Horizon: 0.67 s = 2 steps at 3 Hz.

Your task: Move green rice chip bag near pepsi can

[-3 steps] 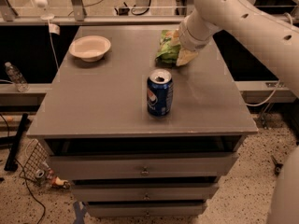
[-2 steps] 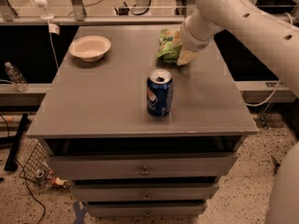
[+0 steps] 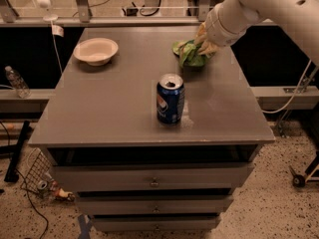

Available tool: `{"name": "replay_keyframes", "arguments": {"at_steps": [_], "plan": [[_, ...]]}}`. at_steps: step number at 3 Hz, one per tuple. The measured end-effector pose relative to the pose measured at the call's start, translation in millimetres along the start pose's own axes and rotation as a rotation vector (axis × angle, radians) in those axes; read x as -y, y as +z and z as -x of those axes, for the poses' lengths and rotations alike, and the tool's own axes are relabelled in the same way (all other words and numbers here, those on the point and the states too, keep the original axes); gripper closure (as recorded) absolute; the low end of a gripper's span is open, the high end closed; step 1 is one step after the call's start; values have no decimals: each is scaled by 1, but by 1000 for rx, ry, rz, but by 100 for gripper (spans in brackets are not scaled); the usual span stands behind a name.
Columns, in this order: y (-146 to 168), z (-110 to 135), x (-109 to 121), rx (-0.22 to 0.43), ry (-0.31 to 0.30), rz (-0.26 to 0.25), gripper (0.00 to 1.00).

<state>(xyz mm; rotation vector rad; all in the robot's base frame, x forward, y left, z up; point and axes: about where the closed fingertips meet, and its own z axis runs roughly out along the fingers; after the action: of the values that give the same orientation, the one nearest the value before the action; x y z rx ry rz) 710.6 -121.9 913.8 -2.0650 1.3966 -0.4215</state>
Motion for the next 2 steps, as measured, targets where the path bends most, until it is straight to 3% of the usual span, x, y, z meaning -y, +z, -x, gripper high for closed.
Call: {"name": "replay_keyframes", "arguments": {"at_steps": [1,2], "plan": [[-41,6,-12,45,9,7,100],[-78,9,-45,68,86,62,100]]}}
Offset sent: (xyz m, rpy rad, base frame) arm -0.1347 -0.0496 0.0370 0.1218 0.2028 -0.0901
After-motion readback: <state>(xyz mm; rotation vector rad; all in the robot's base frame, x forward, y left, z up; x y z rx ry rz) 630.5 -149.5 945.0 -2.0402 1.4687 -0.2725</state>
